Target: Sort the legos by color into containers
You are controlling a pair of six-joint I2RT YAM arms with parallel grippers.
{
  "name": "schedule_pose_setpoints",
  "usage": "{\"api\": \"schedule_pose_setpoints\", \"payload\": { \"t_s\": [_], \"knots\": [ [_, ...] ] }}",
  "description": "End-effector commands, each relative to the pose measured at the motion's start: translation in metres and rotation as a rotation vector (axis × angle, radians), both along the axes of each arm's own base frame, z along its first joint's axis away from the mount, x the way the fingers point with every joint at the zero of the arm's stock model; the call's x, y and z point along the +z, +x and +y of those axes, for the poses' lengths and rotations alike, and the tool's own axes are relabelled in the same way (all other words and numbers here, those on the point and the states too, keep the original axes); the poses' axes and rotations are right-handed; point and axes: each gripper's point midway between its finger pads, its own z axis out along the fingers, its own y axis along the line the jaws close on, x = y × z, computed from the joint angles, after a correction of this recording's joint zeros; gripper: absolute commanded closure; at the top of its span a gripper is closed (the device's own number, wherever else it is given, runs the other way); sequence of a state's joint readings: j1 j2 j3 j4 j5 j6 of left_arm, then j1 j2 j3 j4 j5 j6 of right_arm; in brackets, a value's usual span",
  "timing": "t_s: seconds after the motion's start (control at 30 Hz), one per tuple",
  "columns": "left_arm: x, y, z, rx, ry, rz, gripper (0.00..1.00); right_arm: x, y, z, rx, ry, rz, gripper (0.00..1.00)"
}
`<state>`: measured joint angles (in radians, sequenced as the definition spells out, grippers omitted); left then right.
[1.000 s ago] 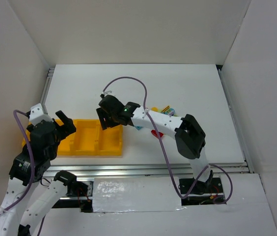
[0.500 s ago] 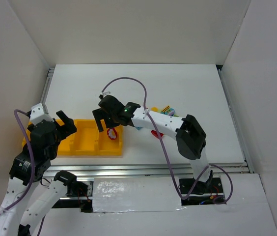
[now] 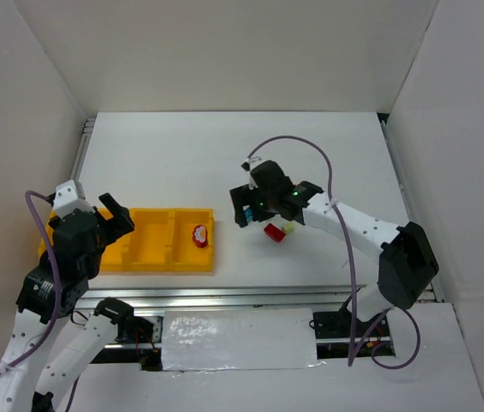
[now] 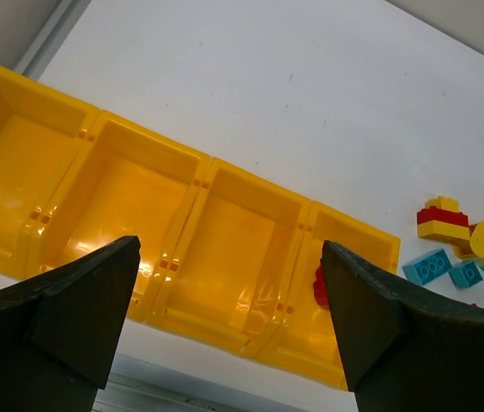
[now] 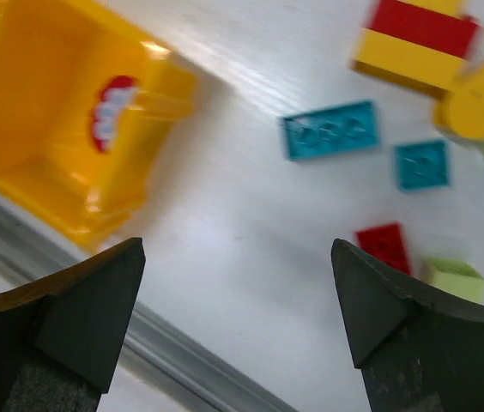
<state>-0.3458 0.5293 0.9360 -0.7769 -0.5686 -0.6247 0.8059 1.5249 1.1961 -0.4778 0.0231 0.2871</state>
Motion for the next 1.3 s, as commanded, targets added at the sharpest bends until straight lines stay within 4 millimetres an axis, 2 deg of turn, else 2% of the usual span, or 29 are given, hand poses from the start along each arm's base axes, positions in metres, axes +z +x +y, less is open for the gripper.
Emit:
{"api": "schedule_pose_setpoints", "payload": {
  "t_s": [0.0,0.03,0.13,0.33,0.53,0.73,1.0,1.27],
  "knots": [
    [0.009,0.006,-0.002,-0.019,0.006,-0.033,0.01,-0.013,0.008,-0.028,-0.003,0.025,0.037,0.04],
    [0.009,0.005,-0.003,-0.022,0.004,-0.038,0.01,-0.023,0.013,-0.042,-0.035,0.012,0.058,0.04],
    [0.009,0.006,-0.004,-0.027,0.005,-0.036,0.0,-0.041,0.02,-0.058,-0.054,-0.015,0.094,0.04],
    [0.006,0.008,-0.006,-0.041,0.011,-0.022,0.0,-0.059,0.034,-0.079,-0.098,-0.091,0.139,0.06],
    [0.007,0.009,-0.008,-0.053,0.01,-0.025,0.0,-0.084,0.025,-0.084,-0.114,-0.107,0.218,0.08],
    [0.005,0.01,-0.01,-0.063,0.014,-0.016,0.01,-0.099,0.022,-0.086,-0.108,-0.118,0.243,0.11],
    [0.005,0.01,-0.009,-0.059,0.015,-0.016,0.0,-0.112,0.021,-0.085,-0.093,-0.143,0.288,0.26],
    [0.004,0.011,-0.01,-0.064,0.017,-0.012,0.0,-0.107,0.017,-0.084,-0.114,-0.132,0.292,0.29]
  ]
}}
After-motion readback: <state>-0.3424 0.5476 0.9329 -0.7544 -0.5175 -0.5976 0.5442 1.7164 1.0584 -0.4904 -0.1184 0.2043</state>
